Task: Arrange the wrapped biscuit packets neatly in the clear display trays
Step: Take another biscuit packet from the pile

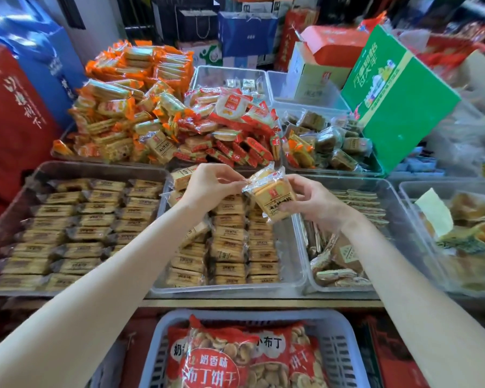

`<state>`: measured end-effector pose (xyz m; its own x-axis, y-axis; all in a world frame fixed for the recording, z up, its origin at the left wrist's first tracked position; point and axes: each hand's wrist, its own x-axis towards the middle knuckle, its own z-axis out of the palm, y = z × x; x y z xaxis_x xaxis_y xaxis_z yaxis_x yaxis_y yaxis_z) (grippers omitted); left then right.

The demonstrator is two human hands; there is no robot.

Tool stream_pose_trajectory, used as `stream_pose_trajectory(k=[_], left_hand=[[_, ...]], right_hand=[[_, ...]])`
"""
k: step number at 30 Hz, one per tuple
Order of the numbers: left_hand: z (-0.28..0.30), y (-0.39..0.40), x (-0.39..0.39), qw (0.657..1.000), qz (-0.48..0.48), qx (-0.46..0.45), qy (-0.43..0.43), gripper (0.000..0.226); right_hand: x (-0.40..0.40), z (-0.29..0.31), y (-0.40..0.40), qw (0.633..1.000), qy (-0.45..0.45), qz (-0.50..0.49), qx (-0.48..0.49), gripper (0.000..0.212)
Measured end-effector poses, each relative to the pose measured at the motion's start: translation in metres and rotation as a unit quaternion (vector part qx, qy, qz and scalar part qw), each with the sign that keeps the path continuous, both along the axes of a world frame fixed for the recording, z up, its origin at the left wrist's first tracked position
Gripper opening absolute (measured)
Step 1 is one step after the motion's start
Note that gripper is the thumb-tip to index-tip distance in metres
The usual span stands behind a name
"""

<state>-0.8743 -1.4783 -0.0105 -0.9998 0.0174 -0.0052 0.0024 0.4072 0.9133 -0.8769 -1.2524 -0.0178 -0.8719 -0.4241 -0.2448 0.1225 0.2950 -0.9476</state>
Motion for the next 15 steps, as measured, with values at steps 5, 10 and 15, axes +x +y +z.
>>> stream_pose_trajectory(k=[5,10,15], left_hand=[[0.021,-0.009,0.013,0.975,0.027,0.206,-0.075,0.005],[0.039,-0.024,0.024,0.971,-0.013,0.221,-0.09,0.005],[0.053,-0.026,0.025,0.994,-0.101,-0.034,0.025,0.013]], right_hand=[[0.007,0.024,-0.013,1.0,0.025,0.009,0.017,0.058],[0.014,0.041,-0.017,0.999,0.03,0.027,0.029,0.052],[0.021,0.049,-0.02,0.997,0.043,0.04,0.05,0.055]])
